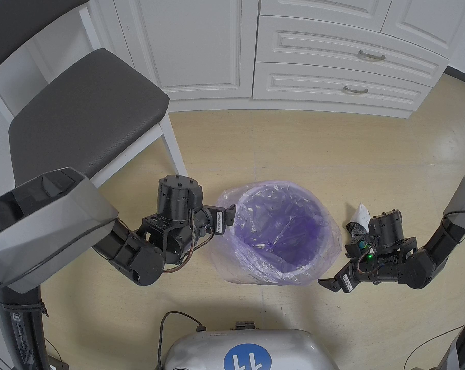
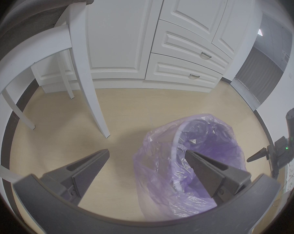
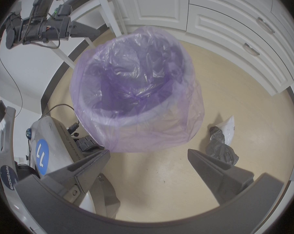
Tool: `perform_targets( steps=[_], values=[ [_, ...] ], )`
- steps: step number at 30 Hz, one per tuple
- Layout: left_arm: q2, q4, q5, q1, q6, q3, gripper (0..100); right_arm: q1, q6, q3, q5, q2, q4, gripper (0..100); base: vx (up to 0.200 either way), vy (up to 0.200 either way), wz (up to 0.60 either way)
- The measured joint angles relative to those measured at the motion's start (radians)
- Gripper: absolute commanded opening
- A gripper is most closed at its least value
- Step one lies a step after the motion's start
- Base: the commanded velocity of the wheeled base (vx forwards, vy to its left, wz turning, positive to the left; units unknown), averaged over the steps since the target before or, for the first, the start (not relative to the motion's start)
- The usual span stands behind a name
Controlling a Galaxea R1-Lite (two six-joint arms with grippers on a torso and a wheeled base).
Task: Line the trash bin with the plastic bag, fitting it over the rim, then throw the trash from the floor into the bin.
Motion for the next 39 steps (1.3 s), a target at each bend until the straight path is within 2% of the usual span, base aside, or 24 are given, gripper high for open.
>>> perform_targets(
  steps=[6, 11, 15, 22, 33, 39],
  values=[
    [0.007, 0.0, 0.0, -0.007, 0.0, 0.001, 100, 0.005, 0.017, -0.04, -0.008, 0.078, -0.003, 100, 0.0, 0.0, 0.0],
    [0.016, 0.0, 0.0, -0.019, 0.0, 0.002, 100, 0.015, 0.119, -0.111, -0.013, 0.162, -0.009, 100, 0.0, 0.0, 0.0],
    [0.02, -0.003, -0.001, -0.04, 0.0, 0.016, 100, 0.04, 0.169, -0.143, -0.017, 0.206, -0.011, 100, 0.0, 0.0, 0.0],
    [0.024, -0.046, 0.001, -0.072, -0.001, 0.043, 100, 0.125, 0.266, -0.166, -0.073, 0.25, -0.071, 100, 0.0, 0.0, 0.0],
    [0.012, -0.013, 0.017, -0.083, 0.163, 0.024, 100, 0.271, 0.281, -0.168, -0.086, 0.289, -0.141, 100, 0.0, 0.0, 0.0],
    [0.012, 0.126, 0.12, -0.11, 0.185, -0.084, 100, 0.335, 0.287, -0.15, -0.088, 0.297, -0.181, 100, 0.0, 0.0, 0.0]
  ],
)
